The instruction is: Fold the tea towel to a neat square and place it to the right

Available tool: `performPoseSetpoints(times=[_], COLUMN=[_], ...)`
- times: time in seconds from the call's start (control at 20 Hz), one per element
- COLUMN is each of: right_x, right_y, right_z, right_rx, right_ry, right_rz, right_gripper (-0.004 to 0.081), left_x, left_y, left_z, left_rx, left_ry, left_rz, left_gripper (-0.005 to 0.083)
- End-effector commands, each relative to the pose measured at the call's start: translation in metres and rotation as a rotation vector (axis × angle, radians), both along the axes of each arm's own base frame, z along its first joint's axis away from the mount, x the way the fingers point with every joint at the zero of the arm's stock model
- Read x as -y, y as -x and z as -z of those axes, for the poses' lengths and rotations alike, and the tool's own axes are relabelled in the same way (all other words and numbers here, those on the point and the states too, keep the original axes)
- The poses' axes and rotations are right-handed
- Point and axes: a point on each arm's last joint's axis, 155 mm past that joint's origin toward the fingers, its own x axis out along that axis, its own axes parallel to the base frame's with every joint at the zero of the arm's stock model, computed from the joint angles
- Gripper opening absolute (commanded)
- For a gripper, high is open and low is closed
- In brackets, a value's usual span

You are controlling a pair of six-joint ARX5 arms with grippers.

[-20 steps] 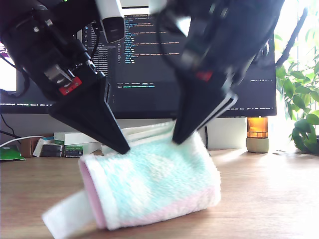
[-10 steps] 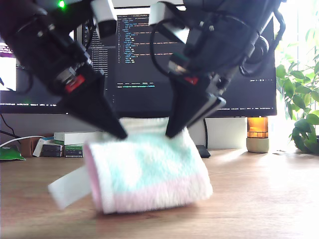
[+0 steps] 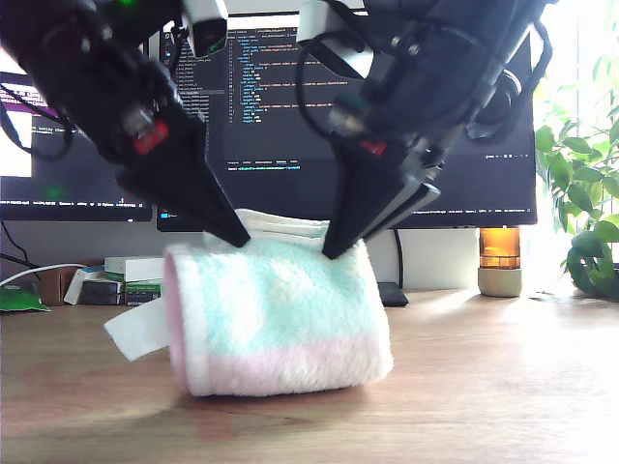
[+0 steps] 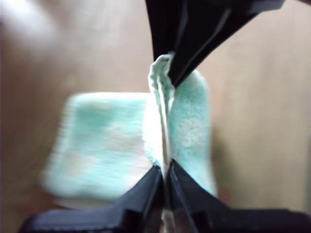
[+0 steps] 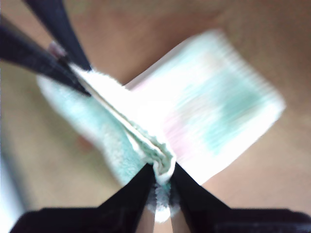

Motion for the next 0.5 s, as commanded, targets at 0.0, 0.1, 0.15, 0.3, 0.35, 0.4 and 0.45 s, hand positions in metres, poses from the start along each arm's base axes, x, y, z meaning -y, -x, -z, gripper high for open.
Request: performPoseSetpoints(times=[0.0, 0.1, 0.15, 0.3, 0.35, 0.4, 0.45], right_x=[0.029, 0.028, 0.028, 0.027, 0.027, 0.028, 0.028], right_y=[0.01, 0.025, 0.031, 0.048, 0.052, 0.056, 0.059], right_z=[0.024, 0.025, 0.025, 0.023, 0.02, 0.017, 0.013], right_rx=[-0.091, -0.144, -0.165, -0.232, -0.25, -0.266, -0.285], right_ry=[0.092, 0.091, 0.093, 0.098, 0.101, 0.107, 0.111], right_rz=[0.049, 0.025, 0.017, -0.01, -0.015, -0.019, -0.023], right_gripper=[-0.0011, -0.0011, -0.0011, -0.0011, -0.0011, -0.0011, -0.0011], left_x=[-0.01, -0.011, -0.01, -0.004, -0.003, -0.002, -0.002], left_y=[0.017, 0.036, 0.044, 0.064, 0.07, 0.076, 0.083], left_z=[0.012, 0.017, 0.018, 0.016, 0.016, 0.015, 0.015], left_rx=[-0.105, -0.172, -0.194, -0.27, -0.289, -0.312, -0.342], left_ry=[-0.037, -0.063, -0.065, -0.05, -0.047, -0.047, -0.044], left_rz=[-0.017, 0.012, 0.026, 0.058, 0.072, 0.08, 0.084], left_gripper=[-0.0021, -0.0021, -0.0021, -0.0021, -0.0021, -0.0021, -0.0021])
